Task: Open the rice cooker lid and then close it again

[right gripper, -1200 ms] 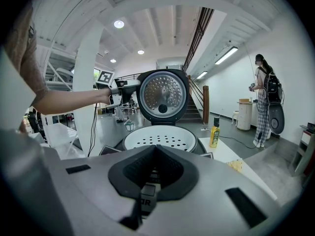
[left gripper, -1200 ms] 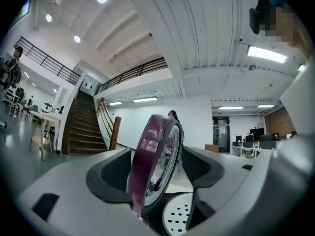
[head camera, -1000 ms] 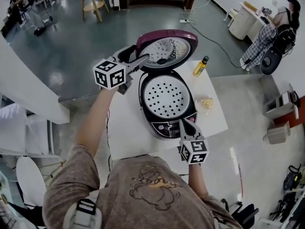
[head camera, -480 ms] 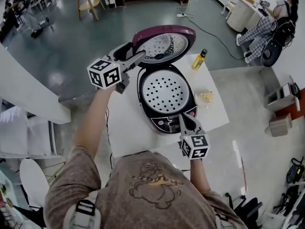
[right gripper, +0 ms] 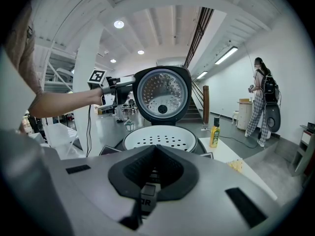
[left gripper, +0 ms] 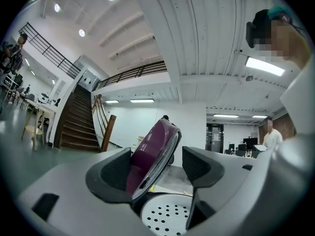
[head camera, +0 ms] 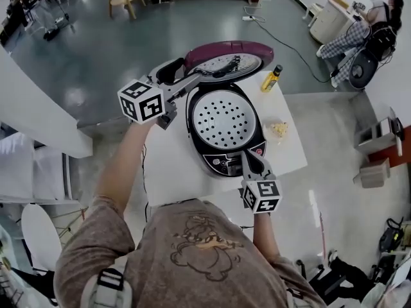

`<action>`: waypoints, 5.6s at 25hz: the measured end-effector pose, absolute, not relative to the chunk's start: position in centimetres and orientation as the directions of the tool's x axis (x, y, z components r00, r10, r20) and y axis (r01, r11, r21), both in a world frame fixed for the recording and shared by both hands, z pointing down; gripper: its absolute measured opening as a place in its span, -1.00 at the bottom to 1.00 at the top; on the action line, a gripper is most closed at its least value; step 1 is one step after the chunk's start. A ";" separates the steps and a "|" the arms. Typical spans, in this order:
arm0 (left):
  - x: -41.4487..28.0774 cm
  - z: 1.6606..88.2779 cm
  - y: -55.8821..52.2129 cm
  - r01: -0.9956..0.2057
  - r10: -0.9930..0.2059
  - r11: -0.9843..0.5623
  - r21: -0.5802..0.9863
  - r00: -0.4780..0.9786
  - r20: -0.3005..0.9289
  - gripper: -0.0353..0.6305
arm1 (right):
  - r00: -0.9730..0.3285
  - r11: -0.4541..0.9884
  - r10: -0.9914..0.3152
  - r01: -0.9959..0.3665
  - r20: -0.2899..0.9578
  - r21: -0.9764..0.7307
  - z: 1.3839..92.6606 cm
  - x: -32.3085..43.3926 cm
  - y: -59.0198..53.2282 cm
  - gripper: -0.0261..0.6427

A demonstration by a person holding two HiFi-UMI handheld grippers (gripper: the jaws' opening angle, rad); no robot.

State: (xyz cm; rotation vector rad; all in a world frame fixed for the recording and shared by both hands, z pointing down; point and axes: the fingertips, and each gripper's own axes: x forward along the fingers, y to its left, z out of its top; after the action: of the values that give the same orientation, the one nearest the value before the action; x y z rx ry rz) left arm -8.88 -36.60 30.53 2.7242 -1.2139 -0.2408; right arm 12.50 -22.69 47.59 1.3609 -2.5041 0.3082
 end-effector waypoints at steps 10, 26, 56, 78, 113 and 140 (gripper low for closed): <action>-7.7 31.0 -34.1 -0.698 -0.725 -0.684 0.211 0.683 -0.089 0.10 | -0.516 0.532 -0.787 -0.845 0.339 -0.053 47.4 12.6 -22.7 -0.91; -6.1 32.7 -30.6 -0.665 -0.687 -0.720 0.197 0.723 -0.072 0.13 | -0.512 0.529 -0.789 -0.847 0.339 -0.049 47.2 12.5 -22.8 -0.91; -3.4 39.3 -24.3 -0.607 -0.627 -0.749 0.267 0.779 0.014 0.16 | -0.502 0.524 -0.800 -0.852 0.329 -0.026 47.4 12.7 -22.6 -0.91; -3.2 40.6 -24.3 -0.588 -0.599 -0.753 0.297 0.798 0.061 0.16 | -0.571 0.574 -0.811 -0.819 0.129 -0.014 36.9 11.2 -25.8 -0.91; -3.3 40.8 -23.4 -0.572 -0.583 -0.760 0.310 0.810 0.066 0.16 | -0.599 0.605 -0.779 -0.796 0.188 -0.028 37.7 10.2 -27.2 -0.91; -2.2 43.3 -22.9 -0.559 -0.562 -0.753 0.346 0.821 0.104 0.15 | -0.578 0.595 -0.763 -0.803 0.290 -0.035 44.5 10.6 -25.4 -0.90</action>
State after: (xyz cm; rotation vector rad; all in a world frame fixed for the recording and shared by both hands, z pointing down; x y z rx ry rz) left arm -2.17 -22.88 43.32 2.6404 -0.8442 -0.0084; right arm 10.59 -25.35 44.54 1.2904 -2.5799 0.2373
